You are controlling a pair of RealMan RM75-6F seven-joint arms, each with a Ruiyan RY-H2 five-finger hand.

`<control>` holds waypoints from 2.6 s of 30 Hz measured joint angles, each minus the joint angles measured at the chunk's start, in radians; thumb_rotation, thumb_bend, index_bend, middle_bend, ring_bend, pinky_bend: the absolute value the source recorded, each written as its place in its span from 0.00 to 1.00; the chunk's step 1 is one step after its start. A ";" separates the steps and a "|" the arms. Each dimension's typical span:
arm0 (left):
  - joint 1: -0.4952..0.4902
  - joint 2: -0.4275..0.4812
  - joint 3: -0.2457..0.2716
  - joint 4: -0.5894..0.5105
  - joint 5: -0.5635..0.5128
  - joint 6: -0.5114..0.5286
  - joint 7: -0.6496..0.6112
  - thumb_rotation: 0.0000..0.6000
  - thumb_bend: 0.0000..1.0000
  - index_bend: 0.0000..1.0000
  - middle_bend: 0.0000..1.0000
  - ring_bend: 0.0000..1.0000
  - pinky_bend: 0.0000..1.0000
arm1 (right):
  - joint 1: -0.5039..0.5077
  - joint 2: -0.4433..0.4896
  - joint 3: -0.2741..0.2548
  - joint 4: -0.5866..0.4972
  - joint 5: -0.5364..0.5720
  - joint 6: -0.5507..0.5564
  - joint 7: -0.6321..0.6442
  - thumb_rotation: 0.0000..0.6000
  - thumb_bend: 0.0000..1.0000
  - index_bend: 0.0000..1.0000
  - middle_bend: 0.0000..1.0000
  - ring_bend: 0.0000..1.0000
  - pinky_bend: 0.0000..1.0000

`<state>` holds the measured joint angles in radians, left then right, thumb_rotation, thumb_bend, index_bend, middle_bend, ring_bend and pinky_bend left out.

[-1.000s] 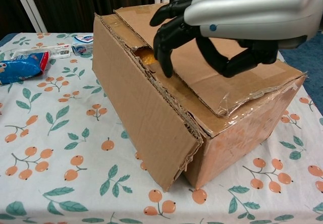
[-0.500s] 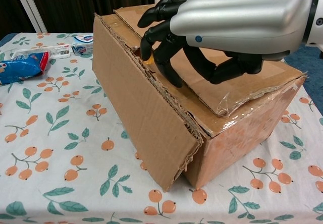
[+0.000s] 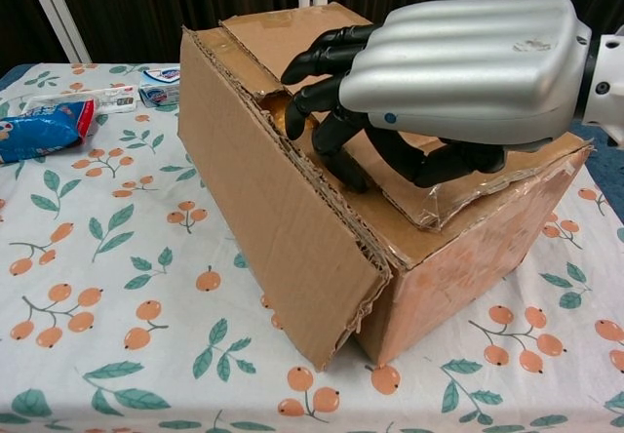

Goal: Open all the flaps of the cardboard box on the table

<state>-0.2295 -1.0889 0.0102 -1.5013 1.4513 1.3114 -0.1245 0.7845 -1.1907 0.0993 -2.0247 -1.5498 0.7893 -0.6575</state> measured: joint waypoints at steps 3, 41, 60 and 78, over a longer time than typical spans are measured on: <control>0.000 -0.001 -0.002 0.001 0.003 -0.003 -0.001 1.00 0.38 0.12 0.13 0.13 0.16 | -0.003 0.003 -0.004 0.000 -0.002 0.016 -0.016 1.00 1.00 0.52 0.17 0.00 0.00; -0.039 -0.007 -0.016 -0.041 0.000 -0.097 0.043 1.00 0.38 0.12 0.13 0.13 0.16 | -0.191 0.369 0.050 -0.053 -0.099 0.374 0.157 1.00 1.00 0.53 0.16 0.00 0.00; -0.085 -0.017 -0.029 -0.113 -0.064 -0.182 0.158 1.00 0.38 0.12 0.12 0.13 0.16 | -0.326 0.474 0.021 0.134 -0.158 0.542 0.490 1.00 1.00 0.39 0.13 0.00 0.00; -0.053 -0.025 -0.038 -0.141 -0.056 -0.087 0.183 1.00 0.31 0.12 0.12 0.13 0.16 | -0.361 0.414 0.026 0.192 -0.119 0.548 0.601 1.00 0.36 0.00 0.00 0.00 0.00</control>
<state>-0.2827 -1.1136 -0.0274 -1.6428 1.3951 1.2245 0.0585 0.4233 -0.7766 0.1251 -1.8327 -1.6692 1.3372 -0.0567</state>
